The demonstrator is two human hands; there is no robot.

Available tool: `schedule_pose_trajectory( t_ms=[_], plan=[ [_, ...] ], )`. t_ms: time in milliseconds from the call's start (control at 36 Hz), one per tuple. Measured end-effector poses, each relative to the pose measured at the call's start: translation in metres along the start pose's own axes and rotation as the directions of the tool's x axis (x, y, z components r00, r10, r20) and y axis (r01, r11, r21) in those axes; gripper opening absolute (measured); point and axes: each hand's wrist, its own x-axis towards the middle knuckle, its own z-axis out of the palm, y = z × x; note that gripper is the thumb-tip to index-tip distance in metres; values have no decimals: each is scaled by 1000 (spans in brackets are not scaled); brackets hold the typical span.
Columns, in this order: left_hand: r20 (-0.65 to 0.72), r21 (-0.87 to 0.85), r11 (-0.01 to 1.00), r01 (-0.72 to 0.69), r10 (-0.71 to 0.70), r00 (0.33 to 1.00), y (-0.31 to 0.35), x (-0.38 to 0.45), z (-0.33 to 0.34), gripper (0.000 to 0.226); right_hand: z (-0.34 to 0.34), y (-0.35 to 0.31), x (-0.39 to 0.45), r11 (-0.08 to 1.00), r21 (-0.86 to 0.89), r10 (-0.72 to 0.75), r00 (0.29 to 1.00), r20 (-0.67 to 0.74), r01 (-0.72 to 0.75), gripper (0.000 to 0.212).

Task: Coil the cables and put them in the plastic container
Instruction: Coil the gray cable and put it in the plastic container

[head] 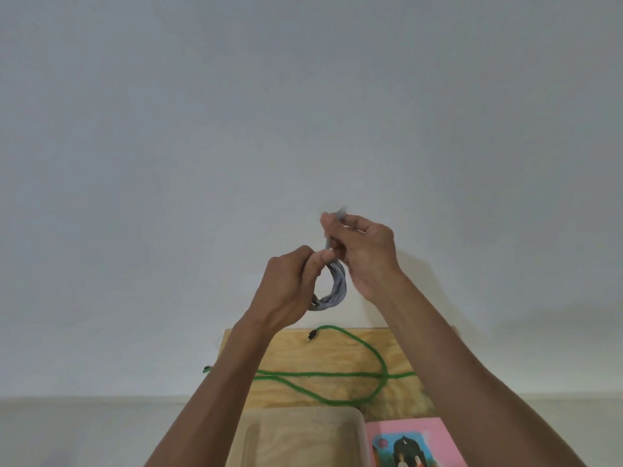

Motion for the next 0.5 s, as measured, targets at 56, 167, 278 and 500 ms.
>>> schedule_pose_trajectory(
  t_ms=[56,167,278,500],
  plan=[
    [25,-15,1000,7,-6,1000,-4,-1,1,55,-2,7,1,993,59,105,993,-47,-102,60],
    [17,30,999,-12,12,1000,-9,-5,0,58,-8,17,-4,980,-196,24,999,-43,-32,31],
    [-58,30,1000,7,-6,998,-3,-2,-2,63,-9,20,-11,921,-390,31,996,80,3,32],
    [-142,75,997,20,-9,990,-5,5,-3,53,-13,25,-24,870,-488,105,940,325,72,20]
  ],
)
